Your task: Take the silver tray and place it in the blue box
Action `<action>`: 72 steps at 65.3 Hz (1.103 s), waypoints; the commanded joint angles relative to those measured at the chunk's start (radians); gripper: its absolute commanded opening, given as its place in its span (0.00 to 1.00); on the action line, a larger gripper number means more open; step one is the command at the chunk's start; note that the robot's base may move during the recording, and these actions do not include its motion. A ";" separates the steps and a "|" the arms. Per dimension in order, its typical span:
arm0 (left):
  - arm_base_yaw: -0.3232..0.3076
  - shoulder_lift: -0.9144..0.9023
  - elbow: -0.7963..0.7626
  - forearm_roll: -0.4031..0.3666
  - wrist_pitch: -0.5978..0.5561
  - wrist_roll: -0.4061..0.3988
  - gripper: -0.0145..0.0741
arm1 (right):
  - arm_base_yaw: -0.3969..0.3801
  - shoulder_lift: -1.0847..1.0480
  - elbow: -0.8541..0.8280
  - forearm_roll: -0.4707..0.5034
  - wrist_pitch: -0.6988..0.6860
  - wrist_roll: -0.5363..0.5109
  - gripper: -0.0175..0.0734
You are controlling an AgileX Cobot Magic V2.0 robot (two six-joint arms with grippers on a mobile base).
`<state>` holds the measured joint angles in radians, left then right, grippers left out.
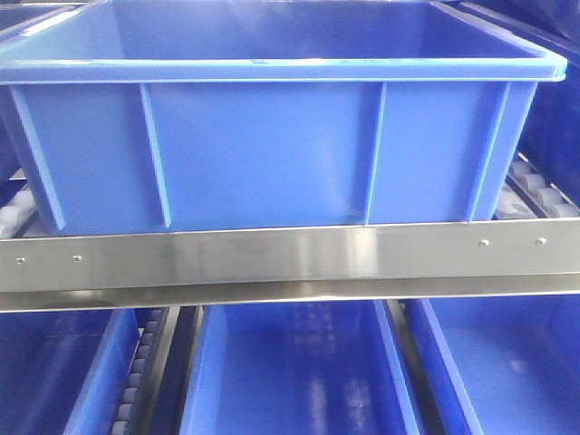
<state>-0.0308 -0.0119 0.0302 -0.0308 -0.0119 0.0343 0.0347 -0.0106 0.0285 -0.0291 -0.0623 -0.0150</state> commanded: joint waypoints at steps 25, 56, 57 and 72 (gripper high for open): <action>-0.063 -0.016 0.017 -0.005 -0.070 -0.008 0.16 | -0.004 -0.020 -0.018 -0.011 -0.084 0.002 0.25; -0.063 -0.016 0.017 -0.005 -0.072 -0.008 0.16 | -0.004 -0.020 -0.018 -0.011 -0.084 0.002 0.25; -0.063 -0.016 0.017 -0.005 -0.072 -0.008 0.16 | -0.004 -0.020 -0.018 -0.011 -0.084 0.002 0.25; -0.063 -0.016 0.017 -0.005 -0.072 -0.008 0.16 | -0.004 -0.020 -0.018 -0.011 -0.084 0.002 0.25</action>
<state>-0.0854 -0.0119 0.0302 -0.0308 0.0000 0.0343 0.0347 -0.0106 0.0285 -0.0291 -0.0623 -0.0134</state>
